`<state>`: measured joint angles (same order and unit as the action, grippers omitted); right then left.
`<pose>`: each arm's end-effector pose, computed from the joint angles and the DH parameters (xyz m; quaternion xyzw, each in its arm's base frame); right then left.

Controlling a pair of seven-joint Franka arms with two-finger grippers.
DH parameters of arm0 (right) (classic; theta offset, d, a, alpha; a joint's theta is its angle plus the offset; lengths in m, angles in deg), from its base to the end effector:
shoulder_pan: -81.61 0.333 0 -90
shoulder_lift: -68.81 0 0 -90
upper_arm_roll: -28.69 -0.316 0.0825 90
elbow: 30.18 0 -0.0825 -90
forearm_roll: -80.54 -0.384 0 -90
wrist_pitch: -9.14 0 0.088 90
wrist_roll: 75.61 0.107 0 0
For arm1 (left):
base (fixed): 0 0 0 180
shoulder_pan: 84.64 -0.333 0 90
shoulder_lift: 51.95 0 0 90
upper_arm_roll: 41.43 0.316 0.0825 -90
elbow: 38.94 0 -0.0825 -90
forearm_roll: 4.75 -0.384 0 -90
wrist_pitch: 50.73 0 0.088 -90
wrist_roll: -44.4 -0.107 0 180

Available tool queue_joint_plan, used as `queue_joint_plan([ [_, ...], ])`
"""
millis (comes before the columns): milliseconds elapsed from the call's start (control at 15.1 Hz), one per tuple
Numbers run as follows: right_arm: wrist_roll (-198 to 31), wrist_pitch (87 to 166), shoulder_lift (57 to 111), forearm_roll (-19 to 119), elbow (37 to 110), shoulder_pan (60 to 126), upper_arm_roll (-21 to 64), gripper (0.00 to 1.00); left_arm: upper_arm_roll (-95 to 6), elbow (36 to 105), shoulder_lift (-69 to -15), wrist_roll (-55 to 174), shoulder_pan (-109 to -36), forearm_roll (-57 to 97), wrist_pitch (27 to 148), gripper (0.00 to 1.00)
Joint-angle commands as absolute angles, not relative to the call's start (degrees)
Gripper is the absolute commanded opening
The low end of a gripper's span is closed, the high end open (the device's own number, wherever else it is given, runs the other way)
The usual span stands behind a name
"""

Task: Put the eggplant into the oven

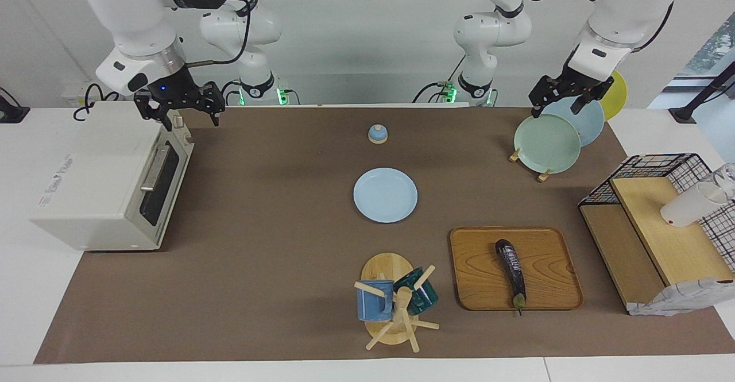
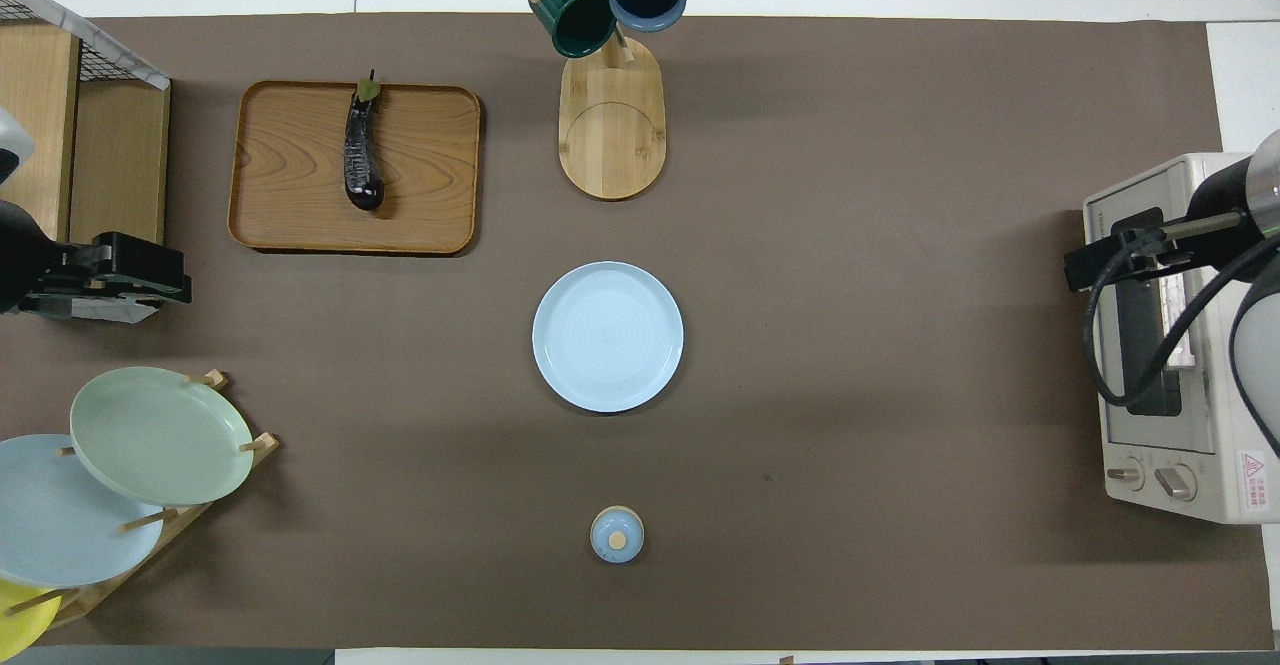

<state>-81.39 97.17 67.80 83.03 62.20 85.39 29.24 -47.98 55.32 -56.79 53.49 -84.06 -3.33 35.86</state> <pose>0.5438 0.0259 0.6119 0.9963 0.0784 -0.0296 0.0210 0.5168 -0.0701 0.6297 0.9995 0.0170 -0.0258 0.0040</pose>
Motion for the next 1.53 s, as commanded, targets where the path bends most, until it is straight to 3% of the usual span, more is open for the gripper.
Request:
queue_joint_plan([
  [0,-80.3,97.8,67.7,81.6,62.2,85.3,29.1,1.00,-48.3,55.3,-57.2,52.6,-84.5,-3.7,35.0,1.00],
  [598,-80.9,98.0,67.7,81.6,62.4,85.1,28.8,1.00,-48.3,55.4,-57.3,52.6,-84.4,-3.7,35.0,1.00],
  [664,-81.1,98.6,67.7,81.6,62.5,85.0,28.8,0.78,-48.3,55.4,-57.3,52.5,-84.4,-3.7,35.0,1.00],
  [730,-81.8,99.4,67.6,81.6,63.2,84.5,28.9,0.36,-48.3,55.4,-57.3,52.3,-84.3,-3.7,35.0,1.00],
  [797,-82.9,100.2,66.9,81.7,64.6,84.3,29.2,0.09,-48.3,55.5,-57.4,52.3,-84.2,-3.6,35.2,1.00],
  [863,-84.3,101.5,66.1,81.8,66.4,83.7,29.4,0.00,-48.3,55.5,-57.4,52.4,-84.1,-3.6,35.2,1.00],
  [1129,-86.2,106.5,62.5,82.5,75.1,79.2,29.4,0.00,-48.4,56.2,-57.0,53.0,-84.3,-3.3,39.9,1.00],
  [1461,-85.8,115.5,60.5,86.3,83.4,74.5,29.6,0.00,-48.3,52.5,-48.8,53.0,-84.3,-0.7,42.3,1.00],
])
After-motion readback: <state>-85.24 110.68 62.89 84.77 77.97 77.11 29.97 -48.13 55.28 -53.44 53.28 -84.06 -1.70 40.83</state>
